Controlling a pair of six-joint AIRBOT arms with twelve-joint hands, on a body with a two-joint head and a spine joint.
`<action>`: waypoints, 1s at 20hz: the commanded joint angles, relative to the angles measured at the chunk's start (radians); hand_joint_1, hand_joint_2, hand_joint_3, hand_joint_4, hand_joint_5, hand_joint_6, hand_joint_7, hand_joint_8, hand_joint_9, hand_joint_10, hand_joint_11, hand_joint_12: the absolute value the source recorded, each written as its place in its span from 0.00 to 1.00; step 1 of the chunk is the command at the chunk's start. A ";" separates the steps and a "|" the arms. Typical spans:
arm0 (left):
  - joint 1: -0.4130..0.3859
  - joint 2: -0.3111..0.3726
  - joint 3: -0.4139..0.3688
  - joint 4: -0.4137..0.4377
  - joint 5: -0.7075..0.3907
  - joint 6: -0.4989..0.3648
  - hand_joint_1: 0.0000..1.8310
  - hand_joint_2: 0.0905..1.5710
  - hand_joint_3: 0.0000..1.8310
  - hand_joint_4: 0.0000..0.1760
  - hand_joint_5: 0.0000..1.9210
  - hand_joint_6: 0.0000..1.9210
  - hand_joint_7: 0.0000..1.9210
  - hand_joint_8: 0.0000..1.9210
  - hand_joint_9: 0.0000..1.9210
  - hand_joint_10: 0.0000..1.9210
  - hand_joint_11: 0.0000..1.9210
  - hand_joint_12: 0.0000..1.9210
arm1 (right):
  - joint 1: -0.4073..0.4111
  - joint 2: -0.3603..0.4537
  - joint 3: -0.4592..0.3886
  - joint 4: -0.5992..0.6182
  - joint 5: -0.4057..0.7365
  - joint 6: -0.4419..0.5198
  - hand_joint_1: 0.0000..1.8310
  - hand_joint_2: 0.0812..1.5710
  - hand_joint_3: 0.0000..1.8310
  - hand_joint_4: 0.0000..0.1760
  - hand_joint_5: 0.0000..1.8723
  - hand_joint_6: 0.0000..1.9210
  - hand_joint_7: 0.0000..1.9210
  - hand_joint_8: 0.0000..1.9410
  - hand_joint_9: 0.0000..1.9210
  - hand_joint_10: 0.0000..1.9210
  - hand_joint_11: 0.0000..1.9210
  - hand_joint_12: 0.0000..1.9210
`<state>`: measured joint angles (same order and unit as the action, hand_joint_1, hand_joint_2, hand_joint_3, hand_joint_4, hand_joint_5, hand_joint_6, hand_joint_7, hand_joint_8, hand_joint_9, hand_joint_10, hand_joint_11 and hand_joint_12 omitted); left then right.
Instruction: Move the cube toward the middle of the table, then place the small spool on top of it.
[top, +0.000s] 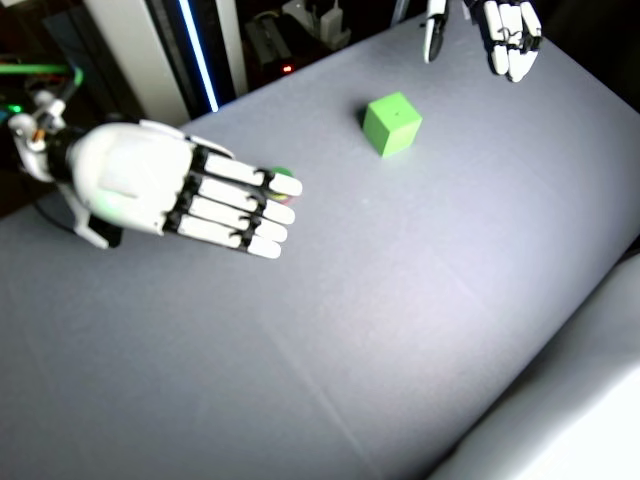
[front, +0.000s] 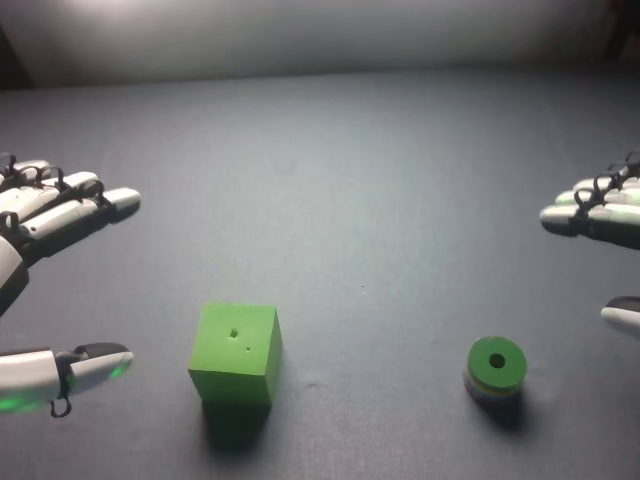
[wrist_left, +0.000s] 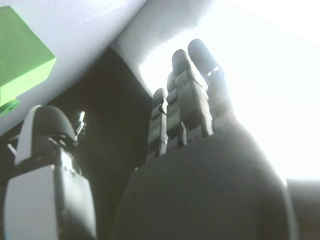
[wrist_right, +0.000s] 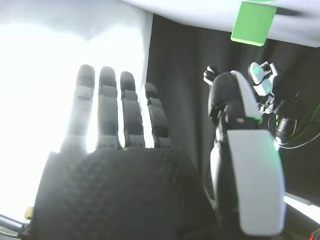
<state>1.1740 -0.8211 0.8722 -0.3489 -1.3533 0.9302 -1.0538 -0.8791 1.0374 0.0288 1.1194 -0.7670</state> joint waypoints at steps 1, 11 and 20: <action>-0.009 0.000 0.007 0.005 -0.115 -0.001 0.35 0.57 0.00 0.78 0.15 0.00 0.13 0.00 0.13 0.01 0.00 0.23 | 0.009 0.001 0.004 0.013 0.119 0.001 0.33 0.83 0.00 0.00 0.21 0.00 0.18 0.00 0.17 0.00 0.01 0.47; -0.221 -0.148 0.131 0.173 0.222 -0.025 0.37 0.51 0.00 0.94 0.11 0.00 0.11 0.00 0.14 0.00 0.00 0.34 | 0.015 -0.002 0.013 0.013 0.122 0.001 0.33 0.84 0.00 0.00 0.24 0.00 0.21 0.00 0.21 0.00 0.06 0.42; -0.275 -0.245 0.212 0.141 0.401 0.023 0.43 0.48 0.00 0.66 0.12 0.00 0.13 0.00 0.18 0.00 0.00 0.43 | 0.024 -0.007 0.022 0.013 0.127 0.001 0.42 0.85 0.00 0.00 0.28 0.00 0.25 0.00 0.23 0.00 0.04 0.49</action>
<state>0.9096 -1.0641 1.0805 -0.2070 -0.8459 0.9504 -1.0431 -0.8875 1.0542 0.0273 1.1244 -0.7670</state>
